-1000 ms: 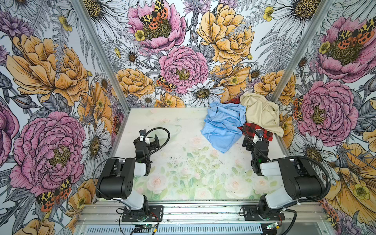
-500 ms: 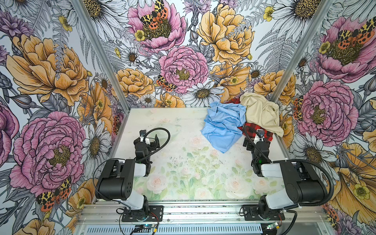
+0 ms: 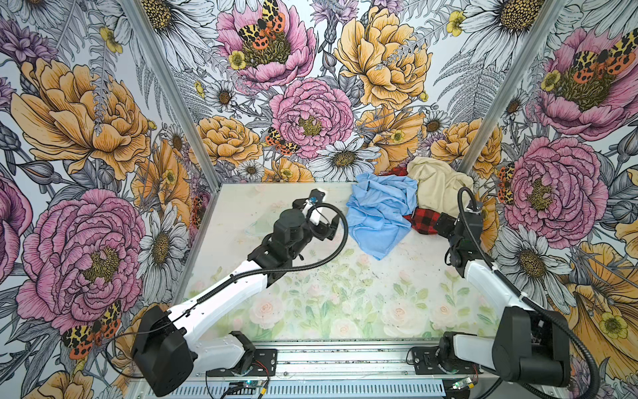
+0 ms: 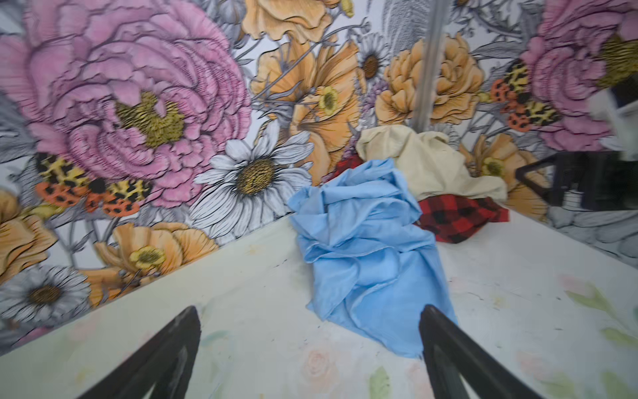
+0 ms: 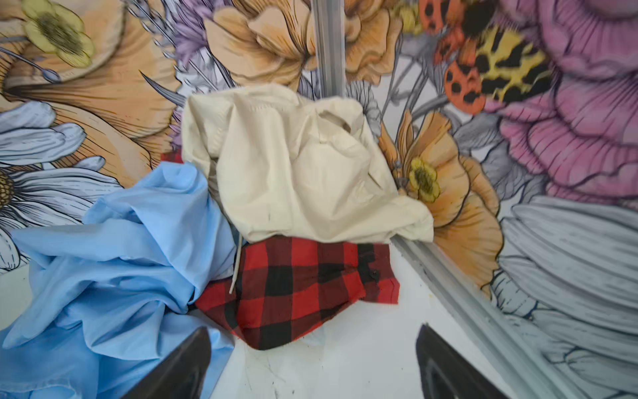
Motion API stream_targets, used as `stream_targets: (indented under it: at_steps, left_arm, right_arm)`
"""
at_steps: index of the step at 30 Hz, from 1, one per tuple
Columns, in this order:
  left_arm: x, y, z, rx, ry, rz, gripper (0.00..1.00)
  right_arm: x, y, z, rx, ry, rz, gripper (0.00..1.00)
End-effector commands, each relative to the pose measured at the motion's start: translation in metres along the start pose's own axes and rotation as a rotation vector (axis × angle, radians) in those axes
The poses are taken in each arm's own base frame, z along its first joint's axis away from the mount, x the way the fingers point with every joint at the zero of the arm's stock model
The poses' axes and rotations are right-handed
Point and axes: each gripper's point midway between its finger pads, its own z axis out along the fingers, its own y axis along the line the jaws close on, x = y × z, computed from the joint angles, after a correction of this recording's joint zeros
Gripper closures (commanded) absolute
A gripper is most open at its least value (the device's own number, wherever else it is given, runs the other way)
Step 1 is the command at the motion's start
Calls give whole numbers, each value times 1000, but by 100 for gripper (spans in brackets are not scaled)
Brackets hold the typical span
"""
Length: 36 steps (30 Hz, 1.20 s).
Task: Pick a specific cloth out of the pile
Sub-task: 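Grasp the red plaid shirt with right gripper while left gripper nears the blue shirt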
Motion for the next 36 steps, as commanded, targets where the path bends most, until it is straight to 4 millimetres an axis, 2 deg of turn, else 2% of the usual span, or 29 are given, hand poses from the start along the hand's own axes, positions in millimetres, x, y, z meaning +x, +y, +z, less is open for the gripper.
stream_targets:
  at_steps: [1, 2, 5, 9, 11, 14, 22, 30, 36]
  left_arm:
    - [60, -80, -4, 277, 371, 198, 1]
    - [58, -90, 0, 297, 376, 261, 1]
    - [61, -108, 14, 373, 355, 367, 1]
    - [76, -111, 31, 402, 265, 442, 1]
    - [67, -110, 31, 400, 207, 372, 1]
    - [62, -107, 24, 367, 184, 381, 1]
    - [61, -76, 32, 171, 193, 397, 1]
    - [60, -75, 32, 170, 190, 379, 1]
    - [60, -75, 32, 165, 193, 374, 1]
  right_arm:
    - [59, -4, 12, -55, 281, 137, 9]
    - [59, -7, 19, -53, 295, 163, 9]
    - [60, -7, 43, -64, 342, 200, 19]
    - [54, 2, 70, -105, 365, 221, 26]
    - [51, 5, 81, -112, 369, 225, 27]
    - [52, 6, 96, -102, 400, 232, 27]
    - [63, 4, 119, -64, 481, 240, 27]
    - [80, 9, 140, -42, 559, 223, 27]
    - [90, 16, 145, -32, 626, 180, 30]
